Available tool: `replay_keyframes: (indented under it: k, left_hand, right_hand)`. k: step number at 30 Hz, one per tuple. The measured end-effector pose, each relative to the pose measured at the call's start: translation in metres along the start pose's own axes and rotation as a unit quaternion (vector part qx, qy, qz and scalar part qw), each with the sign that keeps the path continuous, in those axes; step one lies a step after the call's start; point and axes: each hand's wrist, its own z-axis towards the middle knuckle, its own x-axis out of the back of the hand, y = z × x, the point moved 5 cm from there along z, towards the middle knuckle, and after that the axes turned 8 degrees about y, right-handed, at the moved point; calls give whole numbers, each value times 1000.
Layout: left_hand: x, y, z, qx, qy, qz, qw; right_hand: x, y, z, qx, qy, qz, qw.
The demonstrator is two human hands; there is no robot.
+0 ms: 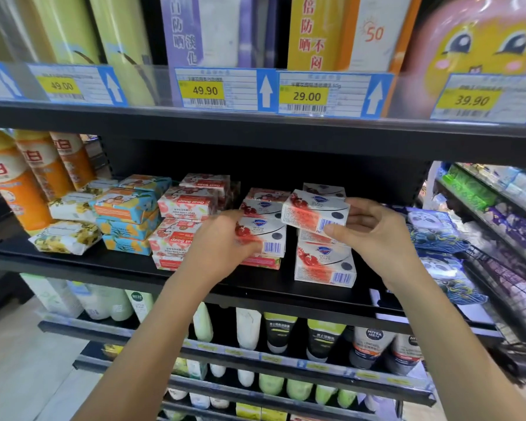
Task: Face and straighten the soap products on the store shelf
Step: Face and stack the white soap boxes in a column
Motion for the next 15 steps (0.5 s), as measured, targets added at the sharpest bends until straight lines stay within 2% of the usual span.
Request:
replay_keyframes:
  k: [8, 15]
  left_hand:
    - [-7, 1, -1, 4, -24, 33, 999]
    - [-9, -3, -6, 28, -20, -1, 999]
  right_hand:
    - [13, 2, -14, -8, 7, 31, 999]
    - [21, 5, -25, -20, 17, 56, 998]
